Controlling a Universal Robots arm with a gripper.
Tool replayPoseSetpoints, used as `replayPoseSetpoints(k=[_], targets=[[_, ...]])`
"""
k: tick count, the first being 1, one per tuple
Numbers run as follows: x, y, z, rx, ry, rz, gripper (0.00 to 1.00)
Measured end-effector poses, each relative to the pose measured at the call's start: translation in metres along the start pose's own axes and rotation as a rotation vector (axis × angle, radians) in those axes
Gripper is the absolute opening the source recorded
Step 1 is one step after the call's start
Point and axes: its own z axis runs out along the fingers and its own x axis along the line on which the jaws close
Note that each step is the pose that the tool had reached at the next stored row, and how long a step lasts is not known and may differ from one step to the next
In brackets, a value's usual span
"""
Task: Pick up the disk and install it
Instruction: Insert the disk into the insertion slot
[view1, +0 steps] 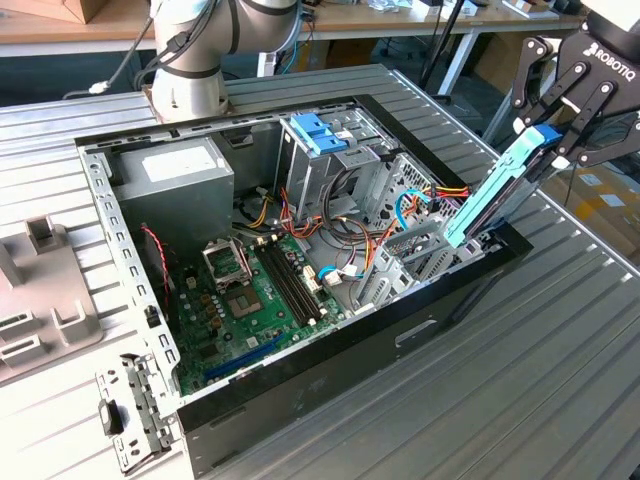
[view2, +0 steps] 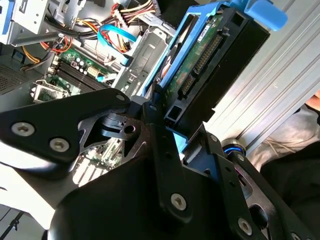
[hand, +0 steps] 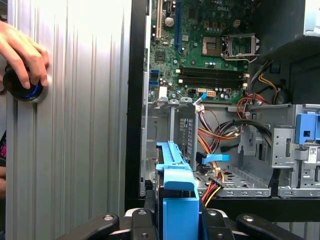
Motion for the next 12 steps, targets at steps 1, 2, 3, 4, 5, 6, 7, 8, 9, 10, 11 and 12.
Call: replayPoseSetpoints(k=[1, 2, 3, 4, 5, 6, 7, 8, 9, 10, 11, 12], targets=[[-0.0001, 0.0022, 0.0, 0.0, 0.0, 0.0, 0.37], [-0.0002, 0.0047, -0.0001, 0.0, 0.0001, 0.0, 0.37], [-0.0002, 0.006, -0.0001, 0.0, 0.0001, 0.0, 0.37], [-0.0003, 0.0072, 0.0, -0.0001, 0.0, 0.0, 0.37], [-0.0003, 0.0096, 0.0, 0.0, -0.0001, 0.0, 0.37], [-0.0003, 0.0105, 0.0, 0.0, 0.0, 0.0, 0.37], [-0.0004, 0.0113, 0.0, 0.0, 0.0, 0.0, 0.37], [-0.0004, 0.0132, 0.0, 0.0, -0.0001, 0.0, 0.37], [-0.0005, 0.015, 0.0, 0.0, 0.0, 0.0, 0.37], [-0.0005, 0.0157, 0.0, -0.0001, 0.0001, 0.0, 0.37], [-0.0006, 0.0165, 0.0, 0.0, 0.0001, 0.0, 0.37], [-0.0008, 0.0184, 0.0001, 0.0, 0.0, 0.0, 0.37]])
